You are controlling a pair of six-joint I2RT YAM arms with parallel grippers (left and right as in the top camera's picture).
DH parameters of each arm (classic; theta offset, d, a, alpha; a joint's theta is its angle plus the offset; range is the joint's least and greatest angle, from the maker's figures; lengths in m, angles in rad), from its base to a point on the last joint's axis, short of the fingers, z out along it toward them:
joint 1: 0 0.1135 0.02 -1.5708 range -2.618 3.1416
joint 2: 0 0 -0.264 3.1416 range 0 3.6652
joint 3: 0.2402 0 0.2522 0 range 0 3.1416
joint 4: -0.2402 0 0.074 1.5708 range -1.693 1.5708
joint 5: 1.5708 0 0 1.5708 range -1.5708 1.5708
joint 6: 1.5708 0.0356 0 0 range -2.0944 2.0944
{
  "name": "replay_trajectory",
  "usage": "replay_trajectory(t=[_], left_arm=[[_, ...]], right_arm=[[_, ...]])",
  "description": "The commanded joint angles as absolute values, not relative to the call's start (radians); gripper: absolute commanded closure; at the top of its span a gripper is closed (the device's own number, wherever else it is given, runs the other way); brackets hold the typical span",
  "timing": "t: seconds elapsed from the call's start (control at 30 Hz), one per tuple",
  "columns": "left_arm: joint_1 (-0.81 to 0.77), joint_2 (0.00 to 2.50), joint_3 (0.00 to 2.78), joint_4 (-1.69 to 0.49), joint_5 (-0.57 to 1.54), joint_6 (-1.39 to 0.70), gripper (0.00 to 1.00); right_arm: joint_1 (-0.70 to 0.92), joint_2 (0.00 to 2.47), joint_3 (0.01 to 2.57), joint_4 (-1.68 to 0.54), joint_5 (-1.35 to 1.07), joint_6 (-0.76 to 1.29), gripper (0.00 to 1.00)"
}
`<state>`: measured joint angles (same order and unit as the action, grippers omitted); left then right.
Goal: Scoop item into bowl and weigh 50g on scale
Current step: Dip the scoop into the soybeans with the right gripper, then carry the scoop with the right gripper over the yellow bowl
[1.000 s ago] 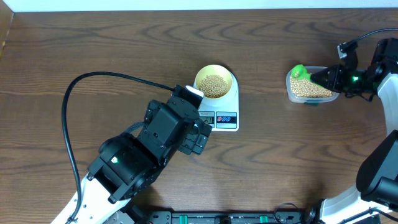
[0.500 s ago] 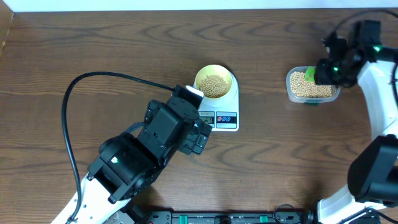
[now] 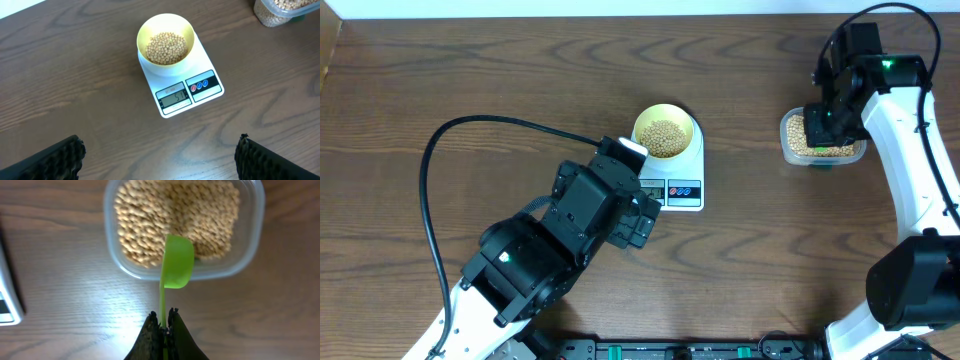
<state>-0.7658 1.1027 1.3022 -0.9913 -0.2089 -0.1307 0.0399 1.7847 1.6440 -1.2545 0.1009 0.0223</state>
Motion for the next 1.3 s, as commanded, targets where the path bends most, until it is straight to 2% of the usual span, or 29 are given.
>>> replay_trajectory(t=[0.0, 0.47, 0.53, 0.73, 0.9, 1.07, 1.27], left_arm=[[-0.763, 1.104, 1.308, -0.994, -0.218, -0.133, 0.02], [-0.763, 1.104, 1.308, -0.994, -0.218, -0.133, 0.02], [-0.763, 1.104, 1.308, -0.994, -0.218, -0.133, 0.02], [-0.763, 1.104, 1.308, -0.994, -0.218, -0.133, 0.02], [-0.763, 1.104, 1.308, -0.994, -0.218, -0.133, 0.02], [-0.763, 1.104, 1.308, -0.994, -0.218, -0.133, 0.02], [-0.763, 1.104, 1.308, -0.994, -0.218, -0.133, 0.02]], right_arm=[[0.047, 1.762, 1.662, -1.277, 0.208, 0.074, 0.99], [0.117, 1.762, 1.663, -1.231, 0.404, -0.006, 0.99], [0.135, 1.762, 1.663, -1.191, 0.327, -0.052, 0.99], [0.197, 1.761, 1.663, -1.024, -0.105, -0.171, 0.99], [0.240, 1.761, 1.664, -0.933, -0.307, -0.205, 0.99], [0.271, 1.762, 1.663, -0.935, -0.443, -0.276, 0.99], [0.306, 1.765, 1.658, -0.936, -0.458, -0.368, 0.99]])
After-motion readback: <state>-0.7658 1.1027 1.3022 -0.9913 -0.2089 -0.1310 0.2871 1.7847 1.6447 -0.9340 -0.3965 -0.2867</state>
